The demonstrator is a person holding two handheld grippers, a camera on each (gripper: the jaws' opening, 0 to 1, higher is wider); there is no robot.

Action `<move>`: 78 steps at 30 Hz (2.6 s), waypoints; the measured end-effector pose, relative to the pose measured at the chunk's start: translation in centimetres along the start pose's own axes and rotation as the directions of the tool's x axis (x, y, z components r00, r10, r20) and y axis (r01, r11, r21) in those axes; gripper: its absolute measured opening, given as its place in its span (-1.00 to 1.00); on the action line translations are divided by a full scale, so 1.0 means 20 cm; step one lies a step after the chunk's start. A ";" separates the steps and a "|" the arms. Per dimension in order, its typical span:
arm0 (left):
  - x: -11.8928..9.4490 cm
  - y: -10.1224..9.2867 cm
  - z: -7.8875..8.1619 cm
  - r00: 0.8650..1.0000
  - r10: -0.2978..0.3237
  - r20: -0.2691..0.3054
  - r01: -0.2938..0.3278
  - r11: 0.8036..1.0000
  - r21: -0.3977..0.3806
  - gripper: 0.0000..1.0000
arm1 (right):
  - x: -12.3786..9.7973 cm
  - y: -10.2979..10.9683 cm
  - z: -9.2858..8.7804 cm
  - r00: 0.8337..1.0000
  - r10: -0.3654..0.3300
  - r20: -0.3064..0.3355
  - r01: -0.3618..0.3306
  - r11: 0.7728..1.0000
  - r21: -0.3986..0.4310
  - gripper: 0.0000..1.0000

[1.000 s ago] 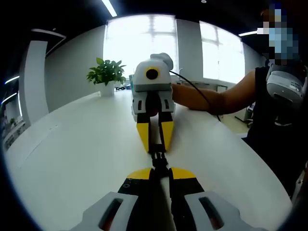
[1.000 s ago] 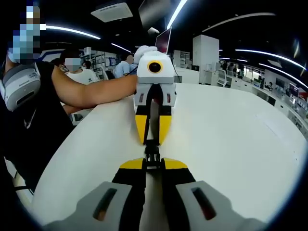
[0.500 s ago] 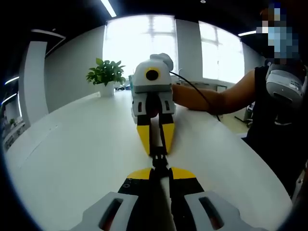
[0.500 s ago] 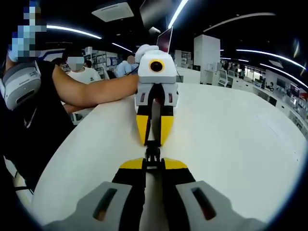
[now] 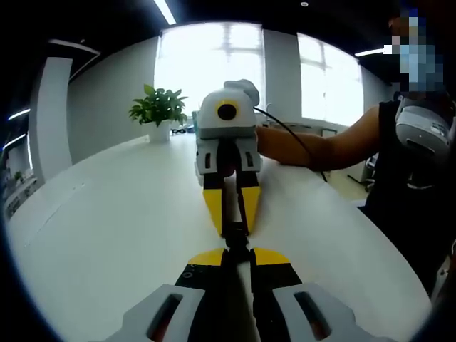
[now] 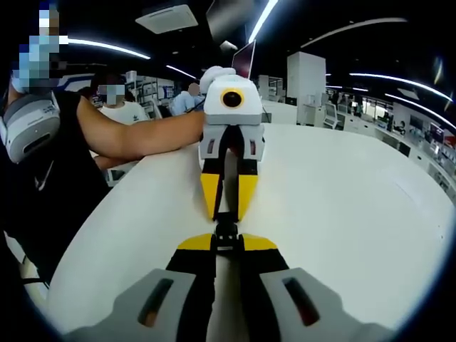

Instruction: Snap the two parts of the plastic buckle together until the buckle closes and remains connected.

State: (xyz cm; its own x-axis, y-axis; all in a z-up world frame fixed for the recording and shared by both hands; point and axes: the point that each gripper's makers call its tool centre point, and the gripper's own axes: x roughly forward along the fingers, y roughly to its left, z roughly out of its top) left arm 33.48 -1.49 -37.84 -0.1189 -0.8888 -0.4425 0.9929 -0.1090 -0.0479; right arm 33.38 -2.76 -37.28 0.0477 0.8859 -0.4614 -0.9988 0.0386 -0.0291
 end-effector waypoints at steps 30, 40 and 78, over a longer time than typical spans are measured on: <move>0.01 0.00 0.00 1.000 0.010 -0.025 -0.010 1.000 0.004 -0.84 | 0.00 0.00 0.00 1.000 0.014 -0.003 -0.014 1.000 0.010 -0.85; 0.01 0.00 0.00 0.999 0.030 -0.038 -0.030 0.999 -0.014 -0.84 | 0.01 0.00 0.00 1.000 0.004 -0.007 -0.004 1.000 0.010 -0.85; -0.07 0.11 0.06 0.987 0.152 -0.058 -0.154 0.987 -0.038 -0.85 | 0.08 -0.10 0.01 0.993 -0.113 0.011 0.113 0.993 0.043 -0.85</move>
State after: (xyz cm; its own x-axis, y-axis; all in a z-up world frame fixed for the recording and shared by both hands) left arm 35.92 -0.97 -36.30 0.0334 -0.8677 -0.4960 0.9988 0.0461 -0.0133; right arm 35.37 -1.44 -37.82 0.1606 0.8810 -0.4451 -0.9865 0.1583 -0.0427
